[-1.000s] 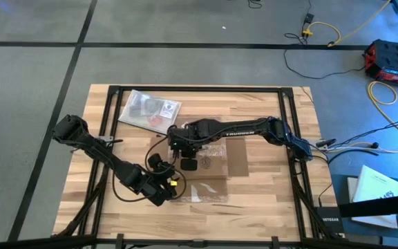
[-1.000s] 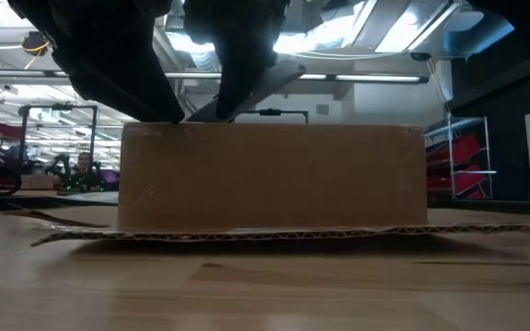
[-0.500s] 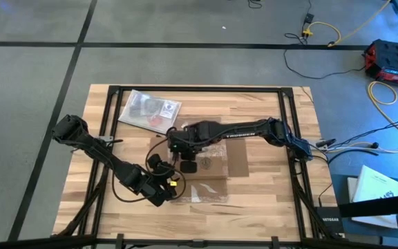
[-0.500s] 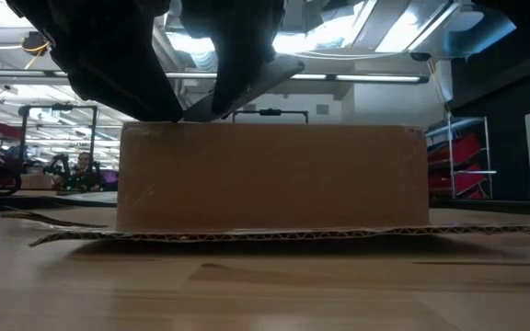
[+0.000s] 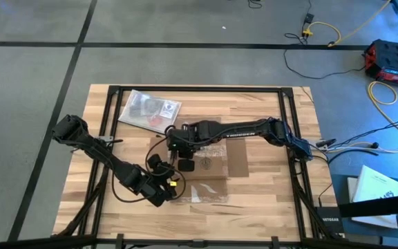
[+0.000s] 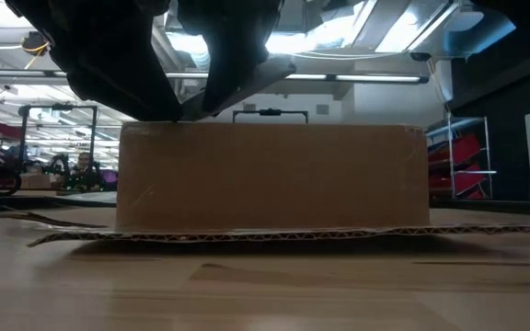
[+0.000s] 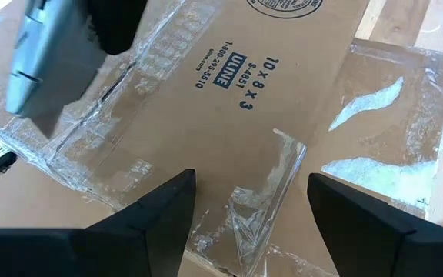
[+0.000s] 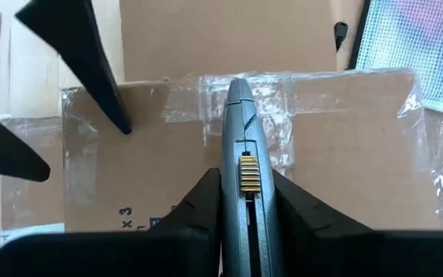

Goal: Unpack boxes
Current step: Break down the box until it is fully flat

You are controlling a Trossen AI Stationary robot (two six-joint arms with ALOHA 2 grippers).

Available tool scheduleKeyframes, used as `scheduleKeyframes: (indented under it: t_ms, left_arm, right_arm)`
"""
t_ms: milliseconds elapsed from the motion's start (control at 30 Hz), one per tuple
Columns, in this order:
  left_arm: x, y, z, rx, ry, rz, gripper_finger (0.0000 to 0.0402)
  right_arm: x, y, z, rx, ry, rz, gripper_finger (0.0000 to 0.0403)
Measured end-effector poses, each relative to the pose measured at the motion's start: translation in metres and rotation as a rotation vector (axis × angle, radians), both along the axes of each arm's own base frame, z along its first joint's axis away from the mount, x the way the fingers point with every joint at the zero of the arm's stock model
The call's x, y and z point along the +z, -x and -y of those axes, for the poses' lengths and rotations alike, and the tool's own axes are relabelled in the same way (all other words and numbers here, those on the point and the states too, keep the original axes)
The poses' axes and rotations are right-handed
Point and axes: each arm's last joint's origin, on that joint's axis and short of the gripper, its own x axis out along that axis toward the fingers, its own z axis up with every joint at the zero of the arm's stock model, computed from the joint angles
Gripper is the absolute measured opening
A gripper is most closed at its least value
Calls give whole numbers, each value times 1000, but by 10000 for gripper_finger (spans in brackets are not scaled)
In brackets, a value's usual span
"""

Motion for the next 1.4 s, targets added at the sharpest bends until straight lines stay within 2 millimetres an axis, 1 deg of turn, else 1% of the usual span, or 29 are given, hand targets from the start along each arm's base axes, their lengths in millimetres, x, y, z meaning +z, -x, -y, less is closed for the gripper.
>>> scheduleKeyframes:
  t_ms: [267,367,667,1400]
  left_arm:
    - [0,1,2,-4,1,1,239]
    - [0,1,2,-3,2,2,239]
    - [0,1,2,-3,2,2,239]
    - [0,1,2,4,11,8,239]
  right_arm:
    - [0,0,3,-9,0,-4,58]
    - [-4,-1,6,-11,-19,-13,58]
    - [-9,-3,5,-12,-26,-23,58]
    - [-11,2,5,-13,-23,-79,58]
